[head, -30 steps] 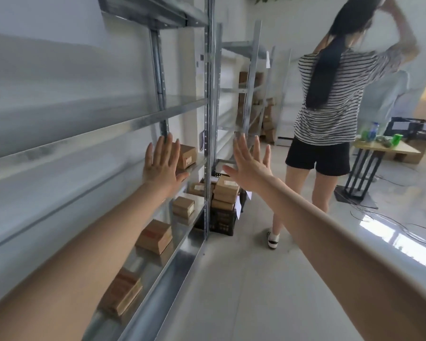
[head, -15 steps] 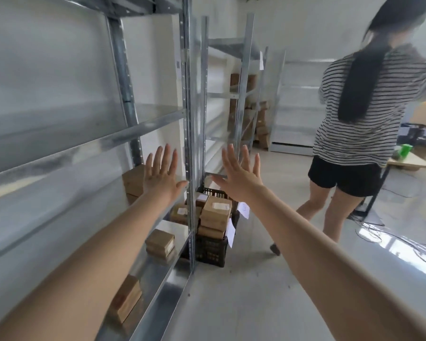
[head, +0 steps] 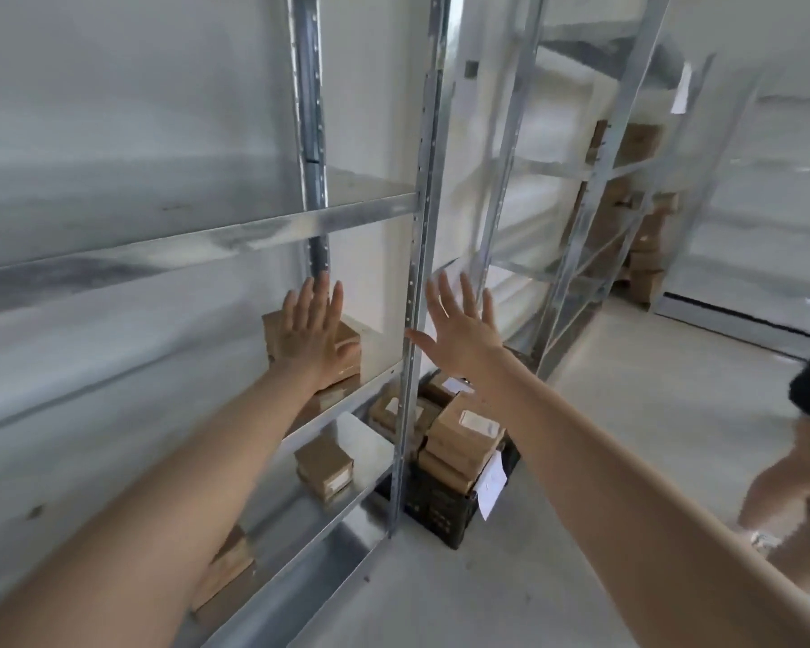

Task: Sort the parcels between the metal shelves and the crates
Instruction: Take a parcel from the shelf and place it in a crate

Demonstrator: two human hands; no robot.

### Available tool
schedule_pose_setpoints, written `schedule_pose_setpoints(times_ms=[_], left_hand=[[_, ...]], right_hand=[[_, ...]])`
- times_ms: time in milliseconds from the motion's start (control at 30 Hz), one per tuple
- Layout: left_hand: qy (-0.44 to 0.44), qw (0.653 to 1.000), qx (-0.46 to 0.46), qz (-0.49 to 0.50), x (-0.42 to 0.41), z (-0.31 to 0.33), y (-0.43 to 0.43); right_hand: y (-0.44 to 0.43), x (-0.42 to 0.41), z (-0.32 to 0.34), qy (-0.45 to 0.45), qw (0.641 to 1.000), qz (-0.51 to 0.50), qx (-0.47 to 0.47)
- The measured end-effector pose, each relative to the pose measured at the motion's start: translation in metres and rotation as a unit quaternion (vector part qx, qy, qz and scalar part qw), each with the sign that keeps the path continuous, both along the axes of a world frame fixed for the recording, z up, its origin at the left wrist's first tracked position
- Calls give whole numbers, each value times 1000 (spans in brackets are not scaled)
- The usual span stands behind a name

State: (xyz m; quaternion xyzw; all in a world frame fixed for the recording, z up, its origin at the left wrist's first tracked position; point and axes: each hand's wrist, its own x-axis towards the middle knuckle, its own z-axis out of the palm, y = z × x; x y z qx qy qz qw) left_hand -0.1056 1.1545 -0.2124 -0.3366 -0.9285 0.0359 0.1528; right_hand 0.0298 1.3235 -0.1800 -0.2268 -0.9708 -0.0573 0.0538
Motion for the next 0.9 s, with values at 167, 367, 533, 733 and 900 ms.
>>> schedule_pose_setpoints(times_ms=[167,367,533,733,900], left_hand=[[-27,998,-15,57,-40,-19,25],[-35,994,-3,101,-97,-50,58],[-58,985,-9,164,-130,-74,67],[-248,891,223,306,-162,-114,67],[-347,727,465,367,-161,-144,86]], right_hand=[[30,-72,-21,6,996,84,7],[66,-150,-49,-29,990,135,-13],[86,-199,-77,-72,979,158,-110],[100,-253,-114,-111,922,153,-337],[105,-276,-153,-102,840,135,-516]])
